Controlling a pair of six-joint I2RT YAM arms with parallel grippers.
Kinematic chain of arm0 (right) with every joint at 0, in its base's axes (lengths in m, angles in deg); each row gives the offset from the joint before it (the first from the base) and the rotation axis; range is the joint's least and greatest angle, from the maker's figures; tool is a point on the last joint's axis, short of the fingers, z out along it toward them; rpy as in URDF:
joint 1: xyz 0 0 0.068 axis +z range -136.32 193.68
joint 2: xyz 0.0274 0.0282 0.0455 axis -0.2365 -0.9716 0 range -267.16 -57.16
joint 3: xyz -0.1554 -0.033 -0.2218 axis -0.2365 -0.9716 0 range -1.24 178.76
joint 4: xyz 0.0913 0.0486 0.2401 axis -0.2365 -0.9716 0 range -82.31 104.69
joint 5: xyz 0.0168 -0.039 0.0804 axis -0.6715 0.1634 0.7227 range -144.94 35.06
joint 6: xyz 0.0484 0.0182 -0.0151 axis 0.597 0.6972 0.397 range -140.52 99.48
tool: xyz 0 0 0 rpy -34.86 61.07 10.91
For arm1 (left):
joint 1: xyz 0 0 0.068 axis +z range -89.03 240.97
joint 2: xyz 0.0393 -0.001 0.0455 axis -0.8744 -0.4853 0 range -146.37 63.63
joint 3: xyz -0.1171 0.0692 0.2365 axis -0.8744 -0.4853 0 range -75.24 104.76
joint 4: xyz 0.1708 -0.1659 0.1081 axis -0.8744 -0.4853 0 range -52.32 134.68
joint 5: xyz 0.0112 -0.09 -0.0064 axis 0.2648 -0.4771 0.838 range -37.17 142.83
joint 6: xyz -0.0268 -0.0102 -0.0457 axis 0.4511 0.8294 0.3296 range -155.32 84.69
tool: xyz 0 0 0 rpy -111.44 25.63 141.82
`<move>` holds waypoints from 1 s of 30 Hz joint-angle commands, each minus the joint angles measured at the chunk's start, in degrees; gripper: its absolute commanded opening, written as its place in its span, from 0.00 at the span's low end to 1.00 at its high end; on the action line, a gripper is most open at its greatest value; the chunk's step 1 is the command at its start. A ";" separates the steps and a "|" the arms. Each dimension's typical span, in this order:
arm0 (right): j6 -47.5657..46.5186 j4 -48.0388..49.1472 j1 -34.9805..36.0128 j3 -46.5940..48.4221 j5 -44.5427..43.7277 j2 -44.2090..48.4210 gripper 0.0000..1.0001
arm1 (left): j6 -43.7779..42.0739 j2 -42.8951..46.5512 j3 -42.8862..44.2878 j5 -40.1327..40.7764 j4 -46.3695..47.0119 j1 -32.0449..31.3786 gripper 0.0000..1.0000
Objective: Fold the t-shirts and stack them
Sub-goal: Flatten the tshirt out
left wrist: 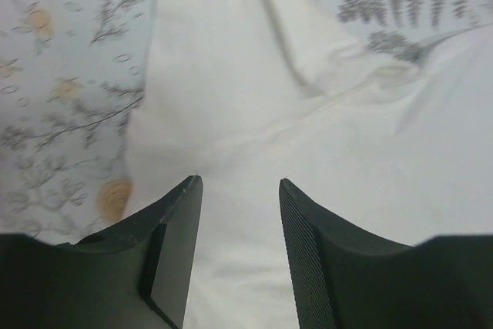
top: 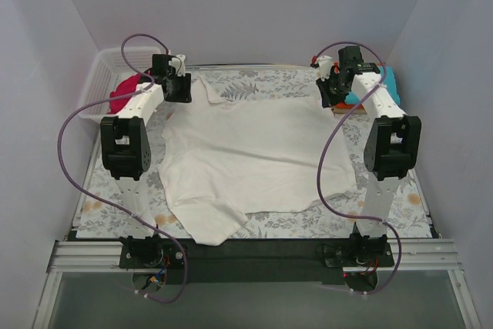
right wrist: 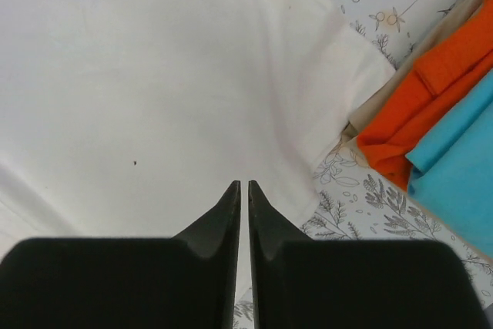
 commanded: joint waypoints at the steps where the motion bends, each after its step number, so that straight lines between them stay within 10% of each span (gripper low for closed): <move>1: 2.52 1.24 -0.03 2.08 -1.01 -3.44 0.12 | 7.38 -0.61 4.30 -6.19 0.93 -4.33 0.43; 30: 1.91 4.15 0.06 -2.32 -3.21 -4.50 0.08 | 12.23 -17.49 16.87 1.63 3.22 -9.87 0.43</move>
